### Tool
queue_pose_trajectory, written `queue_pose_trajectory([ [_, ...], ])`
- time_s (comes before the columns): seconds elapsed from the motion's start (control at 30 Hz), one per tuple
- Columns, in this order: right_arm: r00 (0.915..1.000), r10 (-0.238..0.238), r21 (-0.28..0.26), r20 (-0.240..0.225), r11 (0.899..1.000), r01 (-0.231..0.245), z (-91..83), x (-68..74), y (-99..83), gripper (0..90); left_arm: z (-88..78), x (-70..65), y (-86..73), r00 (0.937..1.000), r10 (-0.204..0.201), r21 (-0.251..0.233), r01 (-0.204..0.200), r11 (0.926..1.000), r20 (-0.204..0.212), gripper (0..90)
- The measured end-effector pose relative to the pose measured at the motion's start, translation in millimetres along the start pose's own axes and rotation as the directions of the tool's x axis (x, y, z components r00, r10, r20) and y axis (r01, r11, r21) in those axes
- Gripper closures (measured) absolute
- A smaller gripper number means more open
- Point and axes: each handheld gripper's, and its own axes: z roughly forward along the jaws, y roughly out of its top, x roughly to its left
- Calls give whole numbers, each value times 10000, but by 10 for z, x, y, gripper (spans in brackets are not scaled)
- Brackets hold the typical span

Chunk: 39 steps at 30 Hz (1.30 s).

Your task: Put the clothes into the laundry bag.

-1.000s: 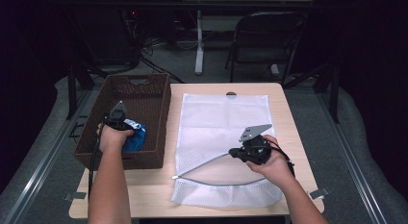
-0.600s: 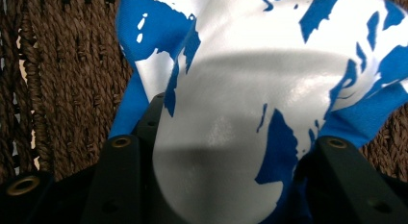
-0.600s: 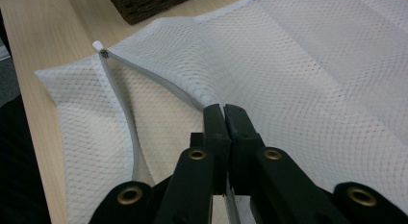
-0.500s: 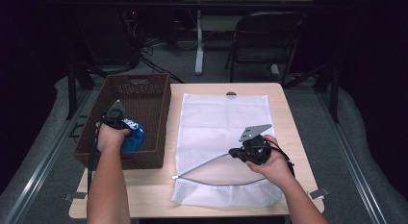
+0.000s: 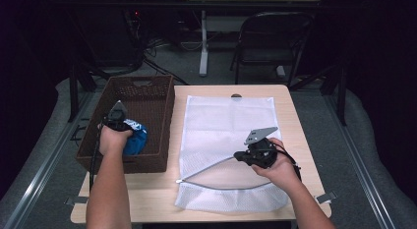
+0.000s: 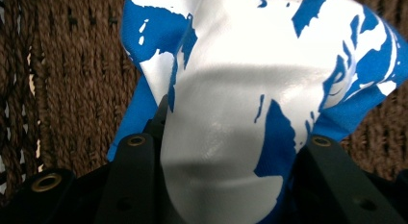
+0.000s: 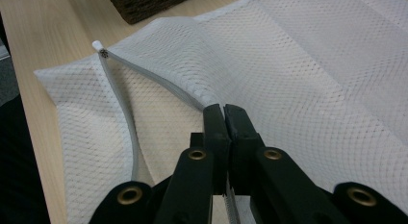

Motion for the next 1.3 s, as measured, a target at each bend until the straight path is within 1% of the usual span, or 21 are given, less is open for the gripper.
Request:
queue_pose_trajectory([
  [0.07, 10000, 8, 7, 8, 10000, -8, 2, 0, 0, 883, -24, 2, 8, 10000, 83, -37, -83, 10000, 10, 581],
  [0.13, 10000, 13, 11, -5, 10000, -13, 7, 0, -2, 884, -50, 7, 13, 9998, 143, -68, -143, 9999, 108, 580],
  [0.23, 10000, -9, 22, -6, 10000, 9, 10, -3, -4, 884, -103, 4, 21, 9996, 245, -290, -242, 9993, 115, 580],
  [0.5, 10000, 60, 33, 0, 10000, -60, 13, -4, -5, 883, -306, 3, 51, 9989, 369, -723, -347, 9968, 290, 580],
  [0.73, 10000, 55, 62, -27, 10000, -55, 20, -2, -4, 883, -413, -16, 62, 9976, 460, -881, -414, 9952, 513, 580],
  [0.97, 10000, 67, 51, -41, 10000, -66, 20, -7, -3, 883, -541, -48, 82, 9957, 709, -1123, -639, 9916, 596, 579],
  [1.2, 10000, 38, 63, -33, 10000, -38, 18, -4, -1, 883, -699, -106, 96, 9931, 984, -1392, -889, 9863, 634, 579],
  [1.3, 10000, 56, 64, -24, 10000, -56, 15, -2, 0, 883, -741, -121, 100, 9923, 1015, -1434, -907, 9855, 704, 579],
])
